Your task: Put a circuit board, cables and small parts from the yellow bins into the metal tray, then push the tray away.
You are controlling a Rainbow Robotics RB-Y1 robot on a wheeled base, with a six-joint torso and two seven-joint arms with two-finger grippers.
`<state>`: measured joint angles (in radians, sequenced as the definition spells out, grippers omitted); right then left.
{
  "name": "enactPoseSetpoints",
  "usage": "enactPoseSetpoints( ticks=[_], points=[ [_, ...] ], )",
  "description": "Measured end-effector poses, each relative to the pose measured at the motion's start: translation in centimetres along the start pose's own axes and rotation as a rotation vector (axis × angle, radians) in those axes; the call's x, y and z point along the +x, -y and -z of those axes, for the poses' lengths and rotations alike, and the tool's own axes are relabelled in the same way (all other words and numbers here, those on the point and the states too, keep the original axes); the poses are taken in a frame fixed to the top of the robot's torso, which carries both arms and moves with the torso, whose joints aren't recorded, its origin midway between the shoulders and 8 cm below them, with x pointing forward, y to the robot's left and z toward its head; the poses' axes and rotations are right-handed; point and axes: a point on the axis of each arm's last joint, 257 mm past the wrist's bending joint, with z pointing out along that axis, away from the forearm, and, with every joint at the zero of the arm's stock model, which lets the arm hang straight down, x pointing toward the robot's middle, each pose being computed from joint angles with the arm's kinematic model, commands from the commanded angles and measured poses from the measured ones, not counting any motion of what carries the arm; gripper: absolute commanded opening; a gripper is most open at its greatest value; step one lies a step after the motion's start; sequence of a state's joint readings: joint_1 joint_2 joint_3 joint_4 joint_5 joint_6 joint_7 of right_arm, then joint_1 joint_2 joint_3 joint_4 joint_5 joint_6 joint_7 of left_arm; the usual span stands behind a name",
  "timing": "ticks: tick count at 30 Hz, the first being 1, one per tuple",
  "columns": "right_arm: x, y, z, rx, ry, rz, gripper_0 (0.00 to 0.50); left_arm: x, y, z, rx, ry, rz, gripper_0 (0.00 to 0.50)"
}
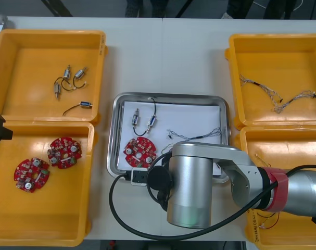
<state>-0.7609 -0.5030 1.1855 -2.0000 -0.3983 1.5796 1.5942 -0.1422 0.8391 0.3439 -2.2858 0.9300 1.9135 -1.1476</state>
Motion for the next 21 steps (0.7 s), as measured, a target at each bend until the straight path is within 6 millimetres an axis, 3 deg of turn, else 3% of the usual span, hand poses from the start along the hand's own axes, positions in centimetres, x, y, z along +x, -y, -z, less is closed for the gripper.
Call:
enactPoseSetpoints(
  ticks=[21],
  points=[
    [-0.4, 2.6, 0.4, 0.116, -0.018, 0.101, 0.0, 0.0, 0.0, 0.0, 0.0, 0.0, 0.0, 0.5]
  ],
)
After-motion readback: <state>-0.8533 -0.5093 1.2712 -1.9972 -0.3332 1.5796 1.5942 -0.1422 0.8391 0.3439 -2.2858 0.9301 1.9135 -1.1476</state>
